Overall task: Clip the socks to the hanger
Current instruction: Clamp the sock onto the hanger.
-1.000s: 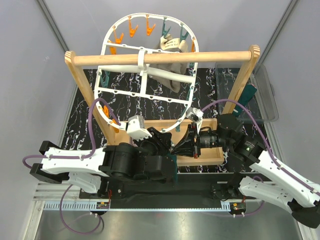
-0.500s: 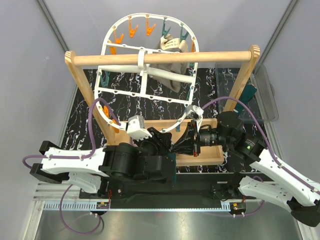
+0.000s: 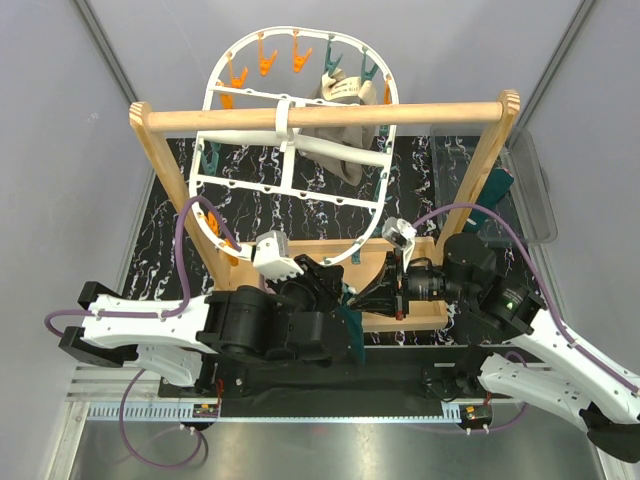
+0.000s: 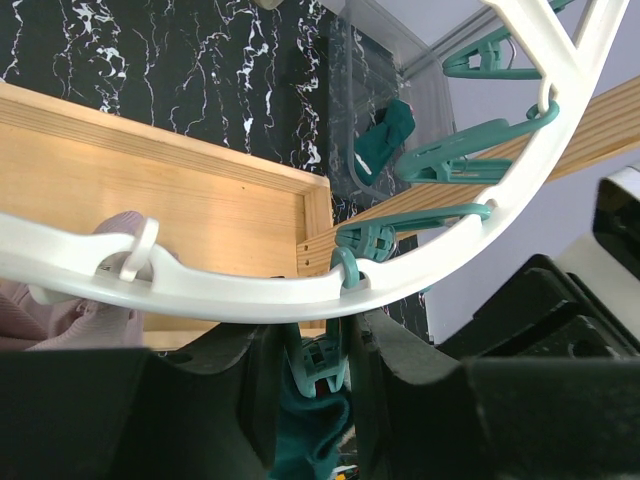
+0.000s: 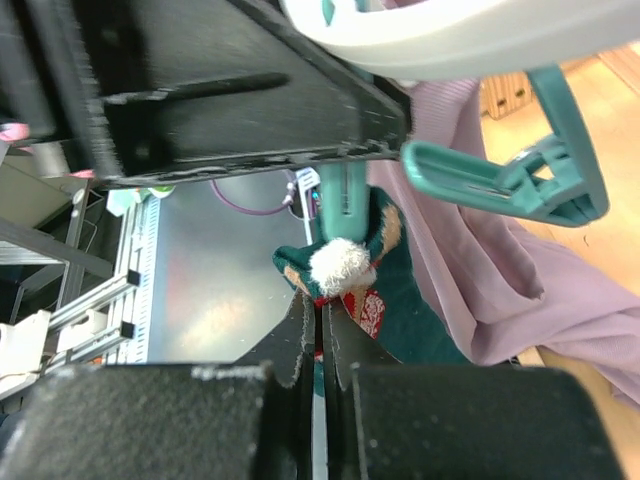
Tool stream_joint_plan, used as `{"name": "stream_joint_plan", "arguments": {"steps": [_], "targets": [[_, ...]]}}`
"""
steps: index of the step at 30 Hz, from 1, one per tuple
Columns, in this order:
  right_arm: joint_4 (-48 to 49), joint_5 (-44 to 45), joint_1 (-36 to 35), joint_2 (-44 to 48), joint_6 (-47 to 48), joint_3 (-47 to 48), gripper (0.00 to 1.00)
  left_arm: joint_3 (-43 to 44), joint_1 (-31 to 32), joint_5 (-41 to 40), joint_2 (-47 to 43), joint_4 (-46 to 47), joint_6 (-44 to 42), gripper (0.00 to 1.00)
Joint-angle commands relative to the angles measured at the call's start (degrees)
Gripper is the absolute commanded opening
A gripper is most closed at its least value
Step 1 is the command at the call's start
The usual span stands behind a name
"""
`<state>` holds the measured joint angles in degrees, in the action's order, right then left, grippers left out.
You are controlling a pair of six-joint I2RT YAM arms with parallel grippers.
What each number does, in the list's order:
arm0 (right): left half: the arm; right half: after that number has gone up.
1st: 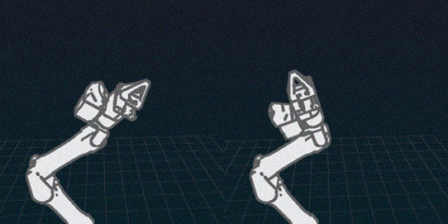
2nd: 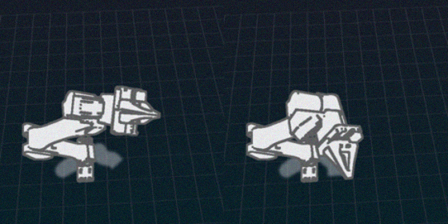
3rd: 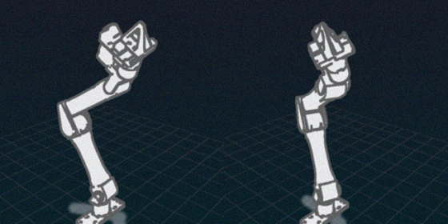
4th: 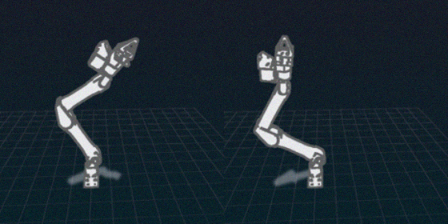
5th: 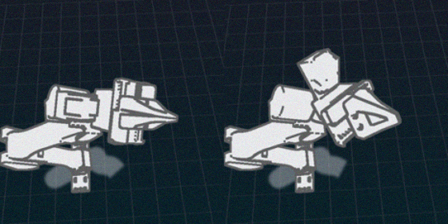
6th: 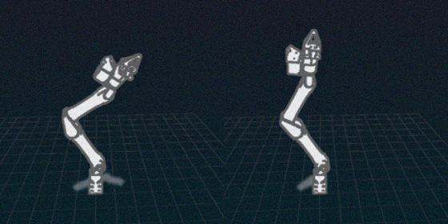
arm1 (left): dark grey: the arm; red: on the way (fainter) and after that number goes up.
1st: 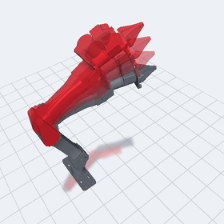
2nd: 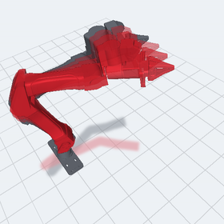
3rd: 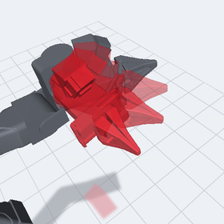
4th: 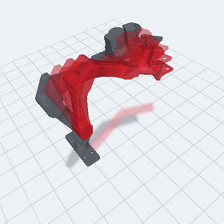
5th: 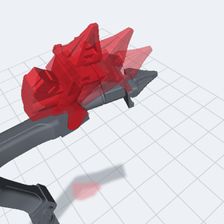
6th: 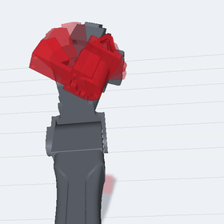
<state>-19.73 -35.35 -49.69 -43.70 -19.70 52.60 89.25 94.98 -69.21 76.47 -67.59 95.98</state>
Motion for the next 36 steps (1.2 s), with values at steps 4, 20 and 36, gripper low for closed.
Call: {"name": "stream_joint_plan", "arguments": {"steps": [4,20,36], "targets": [[-0.1,1.9,-0.4,-0.9,1.2,0.1,0.00,0.2,-0.1,-1.0,-1.7,1.2,0.8,0.00],[-1.7,2.5,-0.4,-0.1,1.5,2.1,0.00,0.2,-0.1,-0.8,-1.6,1.6,0.4,0.00],[0.7,-0.9,-0.4,-3.6,1.7,5.2,0.00,0.3,-0.1,-0.7,-1.3,2.2,-0.4,0.00]]}}
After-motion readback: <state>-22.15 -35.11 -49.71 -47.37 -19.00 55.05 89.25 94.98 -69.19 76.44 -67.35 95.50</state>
